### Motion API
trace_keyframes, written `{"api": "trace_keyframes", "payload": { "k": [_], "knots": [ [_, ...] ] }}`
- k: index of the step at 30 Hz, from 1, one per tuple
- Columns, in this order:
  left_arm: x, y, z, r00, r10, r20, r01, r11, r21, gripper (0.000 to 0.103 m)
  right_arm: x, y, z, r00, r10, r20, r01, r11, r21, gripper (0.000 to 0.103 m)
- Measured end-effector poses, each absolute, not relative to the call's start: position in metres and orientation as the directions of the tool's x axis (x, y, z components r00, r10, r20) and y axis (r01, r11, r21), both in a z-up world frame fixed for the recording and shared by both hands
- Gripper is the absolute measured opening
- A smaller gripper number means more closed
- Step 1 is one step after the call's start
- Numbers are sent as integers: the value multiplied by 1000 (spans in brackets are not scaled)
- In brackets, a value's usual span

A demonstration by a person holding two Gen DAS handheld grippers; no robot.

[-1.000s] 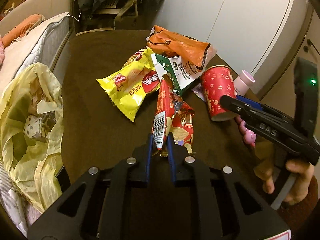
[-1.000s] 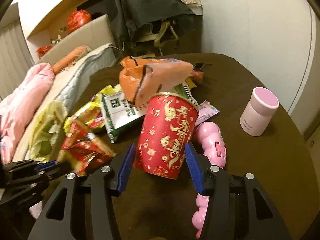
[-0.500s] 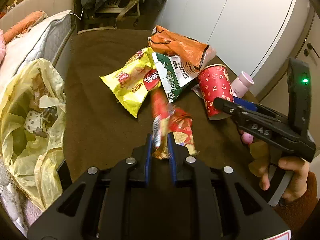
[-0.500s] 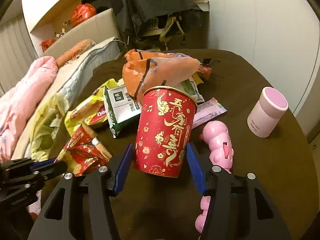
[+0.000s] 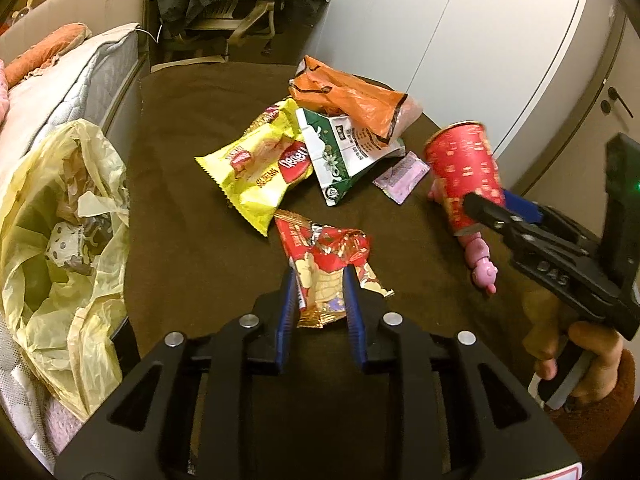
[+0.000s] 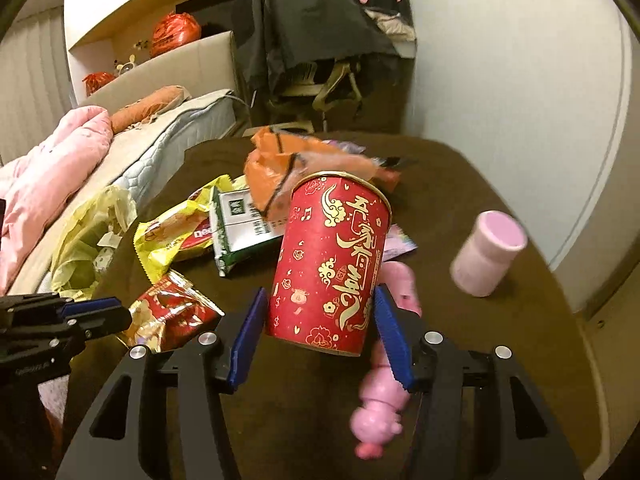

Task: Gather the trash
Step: 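Lift the red wrapper with the left tool while the right tool lifts the red cup, then carry both items over the yellow trash bag and open both tools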

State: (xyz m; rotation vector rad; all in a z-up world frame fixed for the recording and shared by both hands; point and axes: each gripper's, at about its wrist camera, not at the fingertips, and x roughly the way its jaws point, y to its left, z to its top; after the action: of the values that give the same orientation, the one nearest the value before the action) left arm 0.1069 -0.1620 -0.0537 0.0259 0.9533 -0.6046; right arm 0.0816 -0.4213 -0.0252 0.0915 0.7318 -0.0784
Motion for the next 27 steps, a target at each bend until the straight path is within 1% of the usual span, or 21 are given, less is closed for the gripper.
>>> {"api": "trace_keyframes", "payload": {
  "k": [6,13,14,15,18,23,27],
  "knots": [
    [113,-169,-61,426,-451,-784,472,850,-232,25,58,-441,-21,746,-57,-664,146,986,79,51],
    [129,-175,-73,407,-435,-803,414,872,-263,25,45,-453,-27,745,-41,-666,169,977,128,51],
    [129,-178,-75,403,-435,-805,418,870,-261,23,44,-454,-27,745,-38,-666,169,977,133,51],
    [127,-179,-75,402,-443,-801,426,865,-264,15,44,-453,-28,745,-35,-666,168,976,136,51],
    [123,-182,-71,409,-459,-789,446,854,-266,10,42,-451,-27,747,-29,-664,162,977,139,51],
    [109,-177,-48,468,-462,-754,471,852,-229,9,42,-444,-23,758,-11,-653,140,979,146,51],
    [100,-162,-22,544,-441,-714,463,867,-184,9,44,-431,-14,772,13,-635,104,984,146,51]
  ]
}}
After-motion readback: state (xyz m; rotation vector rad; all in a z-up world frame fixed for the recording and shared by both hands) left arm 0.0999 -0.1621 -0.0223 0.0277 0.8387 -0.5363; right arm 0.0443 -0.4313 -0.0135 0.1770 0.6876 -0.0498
